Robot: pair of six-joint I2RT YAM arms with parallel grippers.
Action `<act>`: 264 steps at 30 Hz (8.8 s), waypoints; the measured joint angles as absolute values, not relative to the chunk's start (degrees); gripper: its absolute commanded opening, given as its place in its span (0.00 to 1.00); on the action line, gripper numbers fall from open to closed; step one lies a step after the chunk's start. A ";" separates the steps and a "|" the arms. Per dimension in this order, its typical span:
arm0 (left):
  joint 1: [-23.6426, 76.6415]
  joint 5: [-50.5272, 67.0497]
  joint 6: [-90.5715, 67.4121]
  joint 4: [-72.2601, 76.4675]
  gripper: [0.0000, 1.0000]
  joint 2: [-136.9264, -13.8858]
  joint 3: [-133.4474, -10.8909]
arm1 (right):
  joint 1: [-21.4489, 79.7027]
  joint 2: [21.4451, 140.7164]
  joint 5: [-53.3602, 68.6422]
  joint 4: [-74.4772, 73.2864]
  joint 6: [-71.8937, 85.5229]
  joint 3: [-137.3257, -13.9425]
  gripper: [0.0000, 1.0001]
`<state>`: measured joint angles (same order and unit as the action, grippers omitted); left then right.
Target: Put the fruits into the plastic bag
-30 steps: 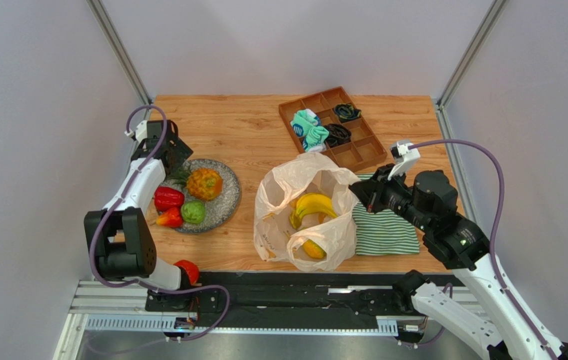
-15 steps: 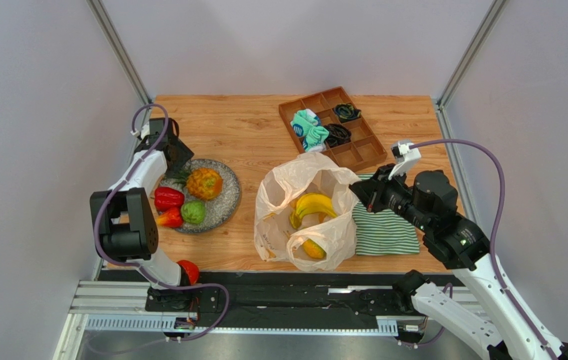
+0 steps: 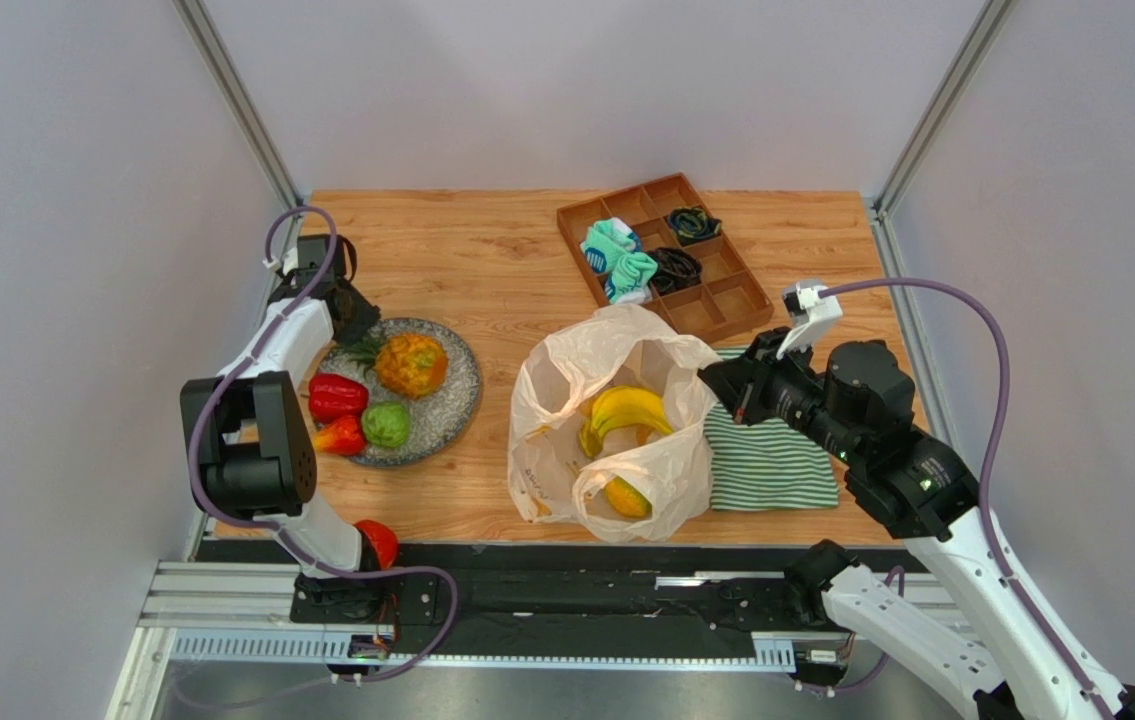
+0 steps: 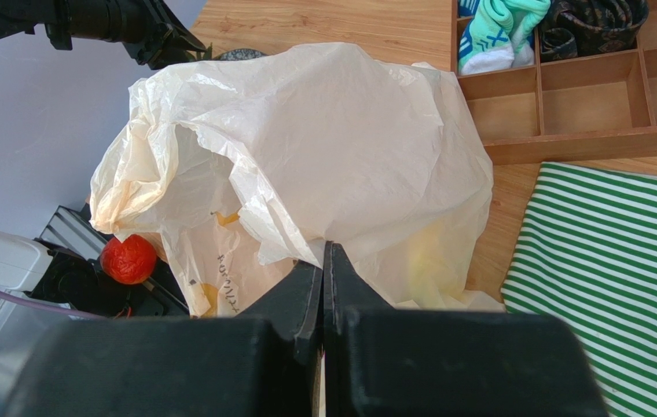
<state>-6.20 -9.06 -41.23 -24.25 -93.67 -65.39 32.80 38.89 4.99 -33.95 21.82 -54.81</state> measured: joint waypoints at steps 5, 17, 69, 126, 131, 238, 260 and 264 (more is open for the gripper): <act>-6.20 -8.86 -40.27 -24.23 0.19 -93.67 -65.19 | 32.80 38.81 4.97 -33.95 22.22 -54.81 0.00; -6.28 -6.39 -39.51 -24.27 0.00 -93.47 -64.12 | 32.80 38.15 4.58 -33.98 22.68 -54.81 0.00; 35.20 25.89 -41.56 -1.43 0.00 -54.57 -71.59 | 32.80 41.47 1.58 -33.65 25.41 -54.81 0.00; 70.30 -9.47 -21.56 -5.69 0.73 -83.66 -63.64 | 32.80 45.01 -1.61 -33.71 27.42 -54.81 0.00; 69.95 -9.58 -21.30 -6.39 0.87 -82.78 -64.25 | 32.80 45.04 -1.91 -33.71 27.44 -54.81 0.00; -20.23 1.21 -38.35 -29.74 0.99 -66.92 -43.59 | 32.80 46.50 0.71 -31.86 23.51 -56.45 0.00; -21.52 2.98 -37.95 -23.73 0.79 -83.77 -49.28 | 32.80 46.28 1.15 -31.83 22.65 -56.07 0.00; -21.52 3.75 -37.47 -23.07 0.62 -84.47 -49.69 | 32.80 46.28 1.13 -31.83 22.65 -56.07 0.00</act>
